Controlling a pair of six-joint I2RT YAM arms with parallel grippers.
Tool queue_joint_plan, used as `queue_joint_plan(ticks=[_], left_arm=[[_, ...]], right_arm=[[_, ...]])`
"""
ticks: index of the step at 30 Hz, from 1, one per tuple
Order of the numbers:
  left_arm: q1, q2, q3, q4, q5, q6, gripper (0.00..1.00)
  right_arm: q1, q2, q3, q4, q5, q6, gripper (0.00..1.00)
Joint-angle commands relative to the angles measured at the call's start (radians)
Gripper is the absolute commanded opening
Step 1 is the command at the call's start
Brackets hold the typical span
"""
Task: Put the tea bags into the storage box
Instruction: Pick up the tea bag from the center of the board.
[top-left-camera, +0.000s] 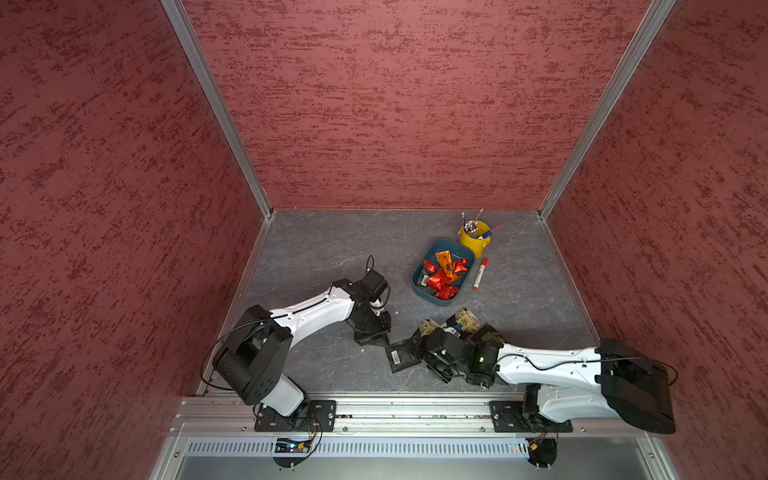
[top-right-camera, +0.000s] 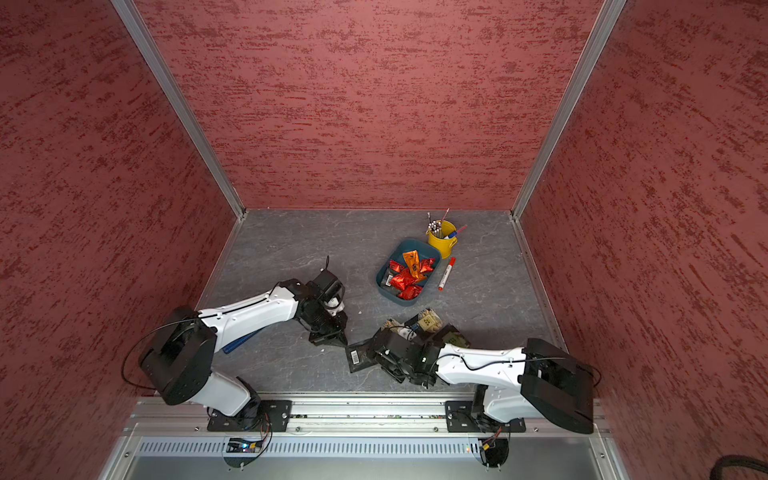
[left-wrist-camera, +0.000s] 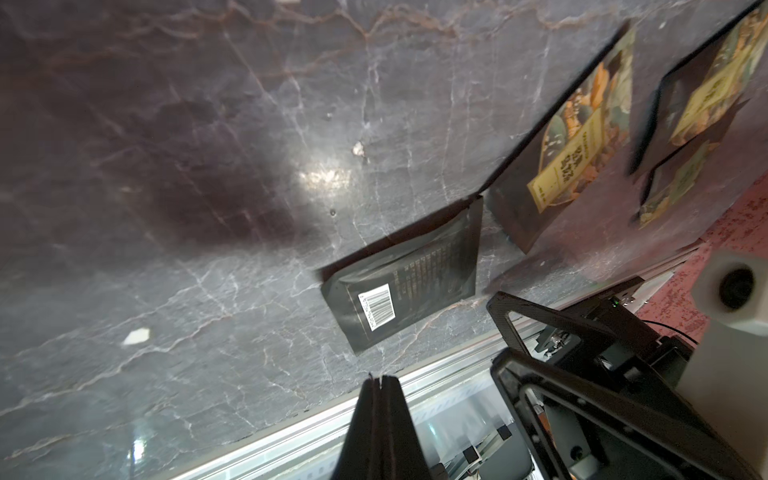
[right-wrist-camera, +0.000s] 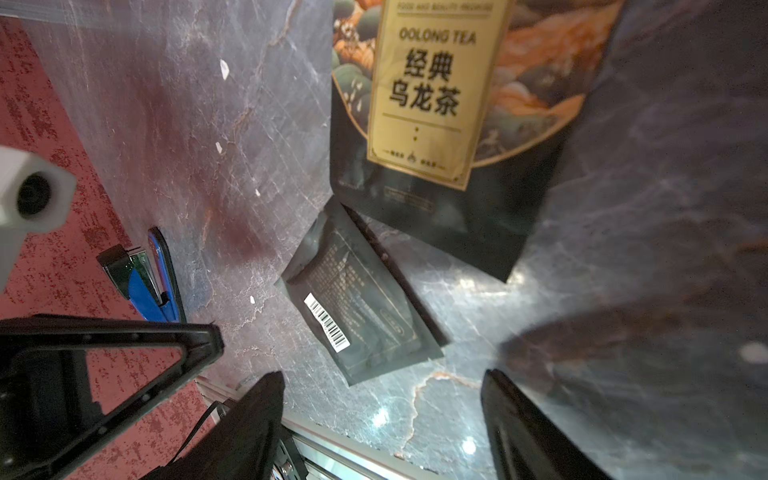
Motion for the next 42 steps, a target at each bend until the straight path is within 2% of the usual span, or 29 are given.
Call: queue_joint_plan(ticks=[1, 17, 30, 42], left_arm=[[-0.014, 0.028, -0.010, 0.022, 0.015, -0.001, 0.00], [-0.017, 0.124, -0.010, 0.089, -0.019, -0.009, 0.00], [0.013, 0.215, 0.004, 0.102, 0.018, 0.020, 0.00], [0.015, 0.218, 0.002, 0.105, 0.023, 0.028, 0.00]], right_arm=[[0.011, 0.008, -0.016, 0.030, 0.012, 0.017, 0.79], [0.011, 0.054, -0.045, 0.114, -0.008, 0.031, 0.78], [0.012, 0.070, -0.090, 0.190, 0.002, 0.049, 0.78], [0.009, 0.076, -0.127, 0.276, 0.024, 0.027, 0.64]])
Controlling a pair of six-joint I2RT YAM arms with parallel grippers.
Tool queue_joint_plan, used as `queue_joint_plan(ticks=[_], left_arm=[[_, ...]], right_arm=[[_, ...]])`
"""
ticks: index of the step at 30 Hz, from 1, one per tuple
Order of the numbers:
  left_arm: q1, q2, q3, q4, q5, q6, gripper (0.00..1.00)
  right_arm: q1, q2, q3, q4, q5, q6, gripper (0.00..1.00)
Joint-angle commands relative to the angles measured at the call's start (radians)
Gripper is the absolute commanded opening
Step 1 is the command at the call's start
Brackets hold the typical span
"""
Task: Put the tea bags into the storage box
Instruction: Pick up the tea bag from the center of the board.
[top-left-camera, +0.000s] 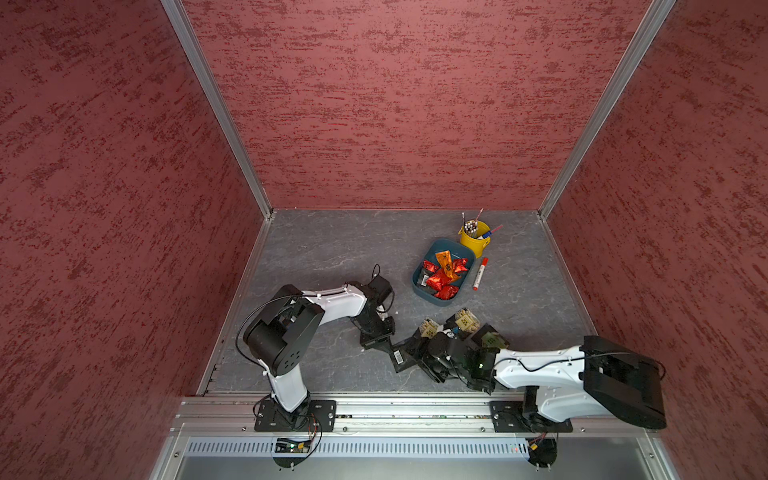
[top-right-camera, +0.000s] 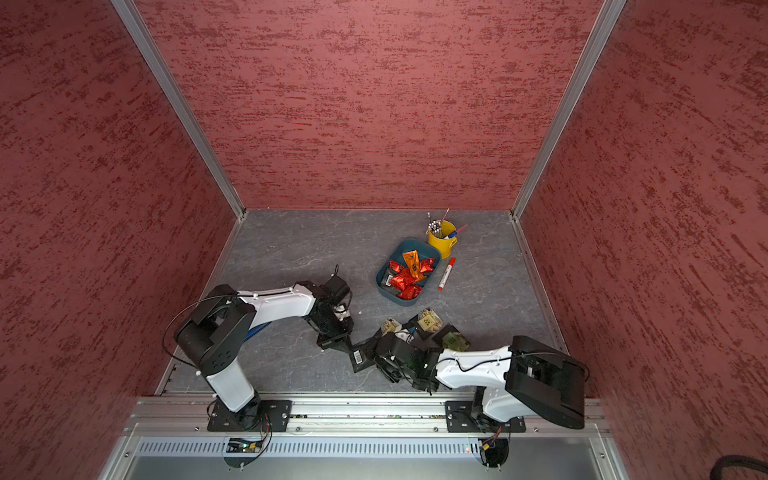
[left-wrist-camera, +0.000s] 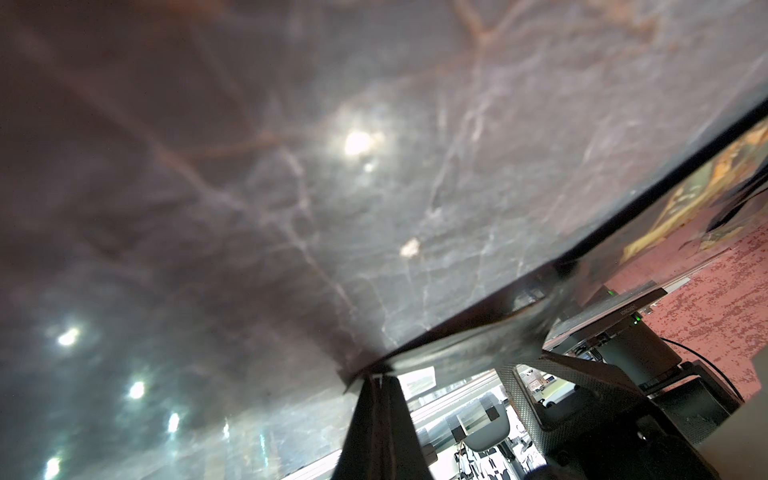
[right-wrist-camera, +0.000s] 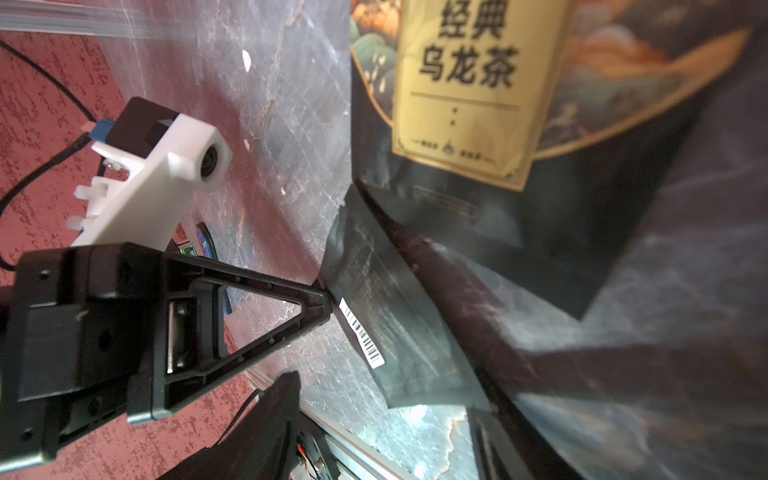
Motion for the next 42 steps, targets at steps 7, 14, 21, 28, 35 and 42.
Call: queue_joint_plan(ticks=[7, 14, 21, 28, 35, 42], left_arm=[[0.003, 0.027, 0.000, 0.022, -0.049, 0.018, 0.00], [0.004, 0.030, -0.003, 0.027, -0.047, 0.019, 0.00], [0.016, 0.047, 0.062, -0.033, -0.054, 0.071, 0.00], [0.073, -0.055, 0.188, -0.116, -0.091, 0.096, 0.00], [0.149, -0.150, 0.270, -0.178, -0.136, 0.116, 0.00], [0.156, -0.157, 0.224, -0.153, -0.123, 0.117, 0.00]], right_arm=[[0.003, 0.056, -0.001, -0.010, 0.027, -0.035, 0.43], [-0.001, 0.085, 0.020, 0.012, 0.020, -0.069, 0.23], [-0.002, 0.093, 0.035, 0.022, 0.011, -0.097, 0.00], [0.001, 0.010, 0.082, -0.094, 0.030, -0.147, 0.00], [0.003, -0.115, 0.254, -0.349, 0.117, -0.247, 0.00], [-0.082, -0.229, 0.356, -0.530, 0.206, -0.354, 0.00]])
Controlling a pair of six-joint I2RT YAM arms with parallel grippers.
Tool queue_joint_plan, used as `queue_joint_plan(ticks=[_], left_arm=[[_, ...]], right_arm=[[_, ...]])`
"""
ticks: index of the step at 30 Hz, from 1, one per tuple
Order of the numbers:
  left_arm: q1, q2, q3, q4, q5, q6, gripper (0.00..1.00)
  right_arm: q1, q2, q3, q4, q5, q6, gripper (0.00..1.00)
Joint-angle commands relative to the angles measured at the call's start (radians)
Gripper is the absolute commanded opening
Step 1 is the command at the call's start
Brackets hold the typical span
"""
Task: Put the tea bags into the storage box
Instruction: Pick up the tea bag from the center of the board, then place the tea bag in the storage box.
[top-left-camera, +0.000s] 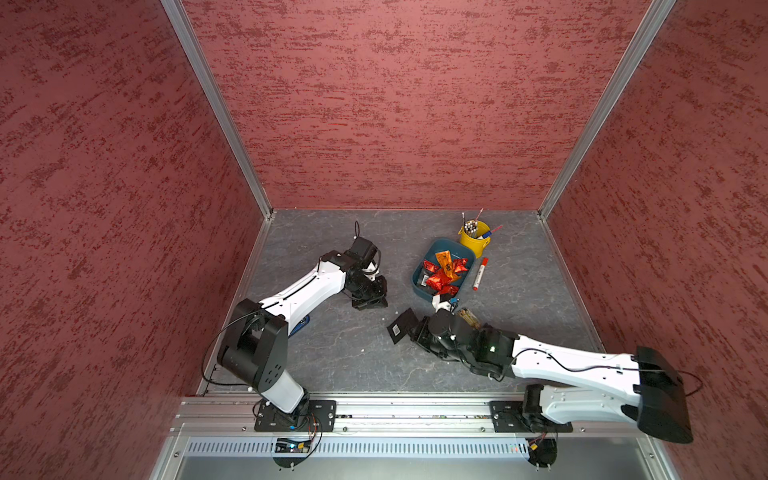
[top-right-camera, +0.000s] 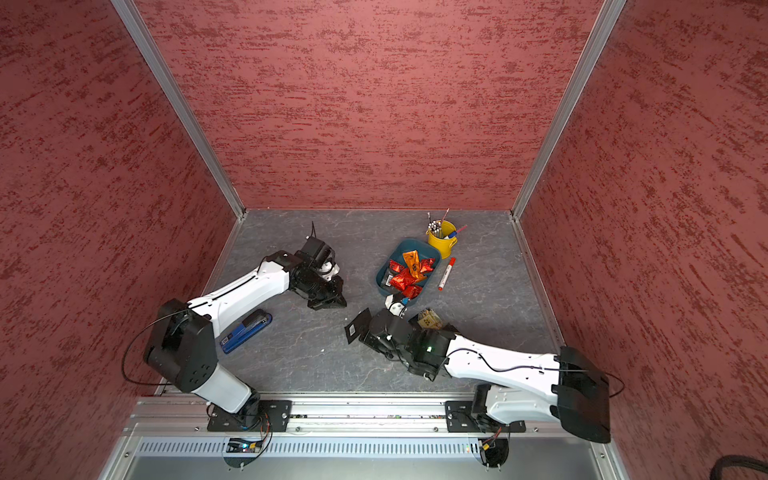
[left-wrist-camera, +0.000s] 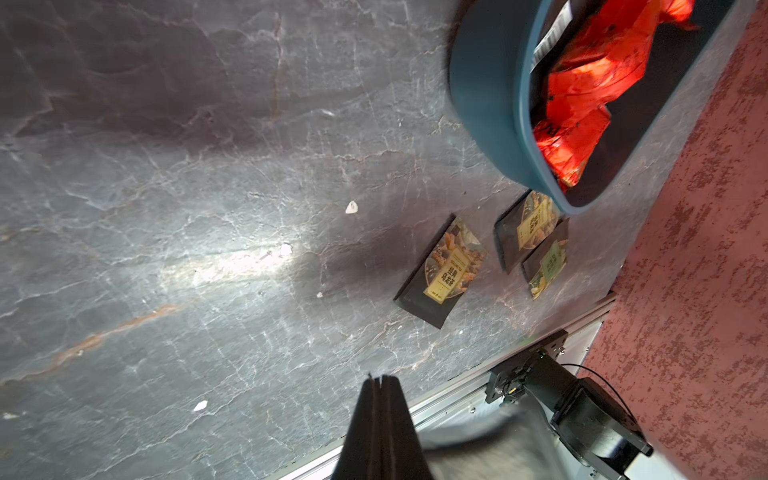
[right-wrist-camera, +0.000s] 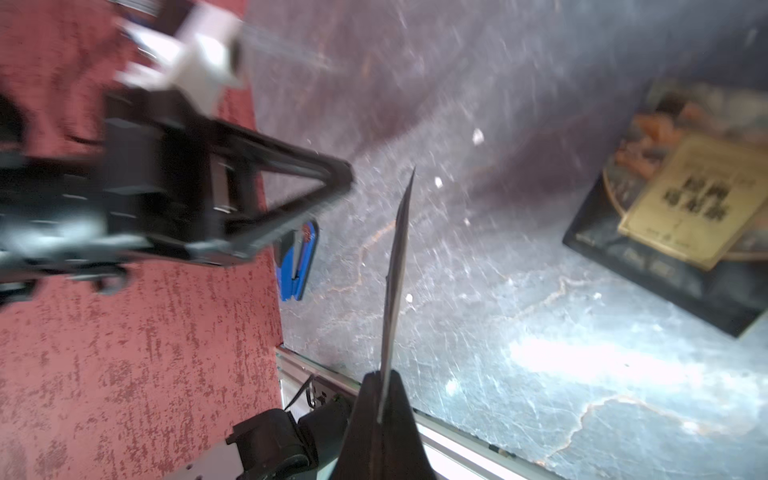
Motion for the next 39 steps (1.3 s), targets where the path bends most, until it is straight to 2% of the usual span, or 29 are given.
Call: queue_joint_plan(ticks=[1, 6, 12, 15, 28, 36, 37, 39], left_arm=[[-0.002, 0.000, -0.034, 0.004, 0.001, 0.011, 0.00], [-0.013, 0.007, -0.056, 0.035, 0.008, -0.006, 0.00], [-0.038, 0.030, -0.046, 0.047, 0.010, -0.010, 0.00], [-0.049, 0.040, -0.039, 0.044, 0.009, -0.011, 0.00], [-0.074, 0.061, -0.039, 0.057, 0.007, -0.025, 0.00], [-0.077, 0.061, -0.039, 0.056, 0.005, -0.023, 0.00], [-0.078, 0.060, -0.039, 0.058, 0.005, -0.027, 0.00], [-0.081, 0.058, -0.040, 0.061, 0.005, -0.029, 0.00]], right_arm=[[-0.078, -0.045, 0.014, -0.130, 0.071, -0.087, 0.00], [-0.249, -0.060, -0.009, -0.083, -0.004, -0.152, 0.00], [-0.442, -0.006, -0.049, 0.122, -0.130, -0.201, 0.00], [-0.503, 0.039, -0.034, 0.190, -0.182, -0.223, 0.00], [-0.638, 0.221, -0.010, 0.409, -0.288, -0.205, 0.00], [-0.685, 0.319, 0.012, 0.452, -0.316, -0.158, 0.00], [-0.689, 0.325, 0.011, 0.450, -0.315, -0.151, 0.07], [-0.693, 0.328, 0.007, 0.449, -0.308, -0.141, 0.26]])
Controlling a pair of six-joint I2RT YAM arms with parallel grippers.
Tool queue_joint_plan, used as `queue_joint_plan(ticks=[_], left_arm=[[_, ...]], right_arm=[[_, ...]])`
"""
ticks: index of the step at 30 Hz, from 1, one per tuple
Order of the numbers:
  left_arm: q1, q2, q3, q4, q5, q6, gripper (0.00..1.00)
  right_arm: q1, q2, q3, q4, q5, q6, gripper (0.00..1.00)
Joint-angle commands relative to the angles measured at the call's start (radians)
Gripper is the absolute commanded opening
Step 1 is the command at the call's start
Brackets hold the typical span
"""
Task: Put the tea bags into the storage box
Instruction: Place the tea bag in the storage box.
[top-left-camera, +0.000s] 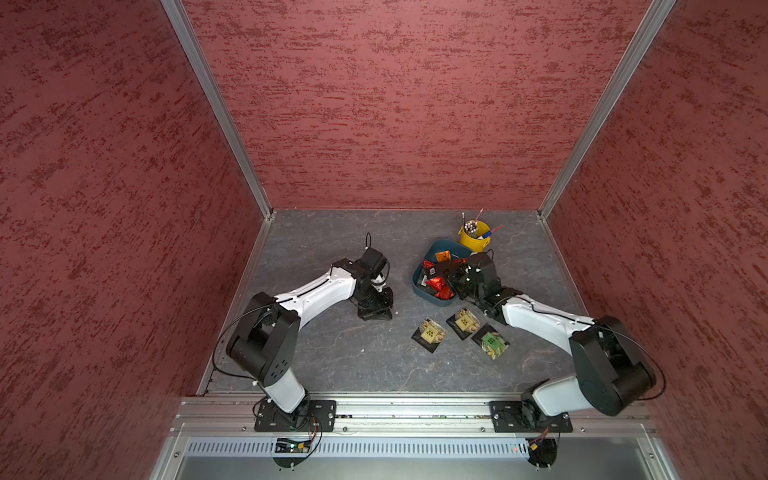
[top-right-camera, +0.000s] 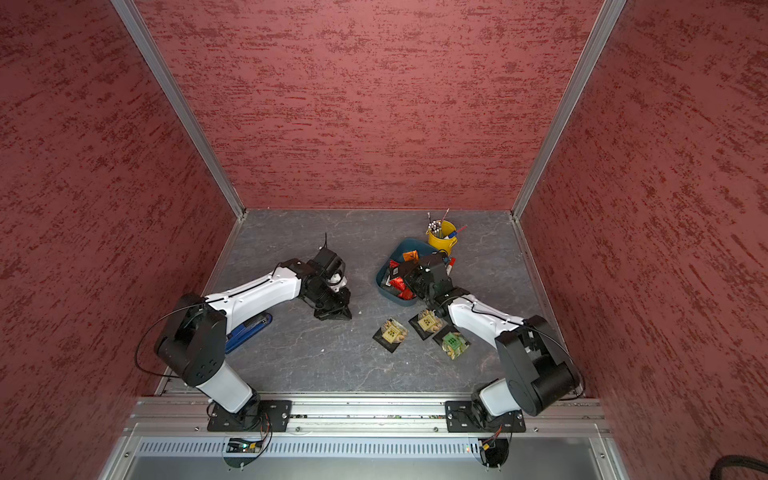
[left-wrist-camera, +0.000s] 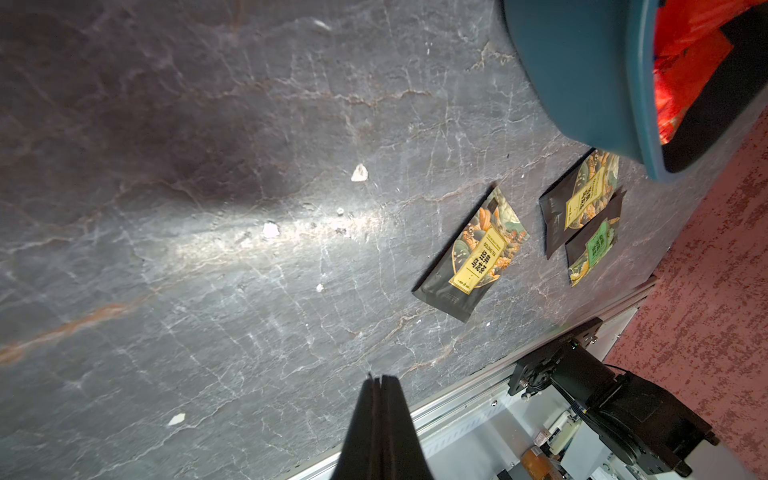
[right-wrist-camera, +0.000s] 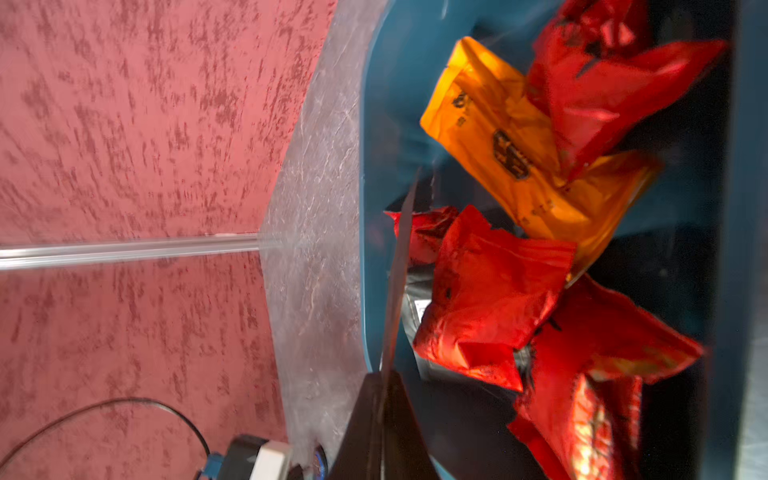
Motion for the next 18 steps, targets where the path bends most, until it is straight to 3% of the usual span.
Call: queue_joint_plan(ticks=[1, 4, 6, 12, 18], left_arm=[[-0.010, 0.005, 0.007, 0.019, 0.004, -0.007, 0.00], [-0.013, 0.004, 0.002, 0.021, 0.002, -0.008, 0.00], [-0.015, 0.004, 0.001, 0.022, 0.003, -0.008, 0.00], [-0.020, 0.007, -0.002, 0.034, 0.003, -0.010, 0.01], [-0.028, 0.015, -0.014, 0.073, 0.002, -0.020, 0.16]], right_arm=[[-0.012, 0.004, 0.024, 0.029, 0.001, 0.026, 0.35], [-0.013, -0.019, 0.024, 0.005, 0.021, 0.021, 0.53], [-0.012, -0.059, 0.027, -0.027, 0.035, 0.011, 0.60], [-0.003, -0.172, -0.005, -0.098, 0.047, 0.006, 0.66], [0.052, -0.329, -0.051, -0.239, 0.102, -0.006, 0.65]])
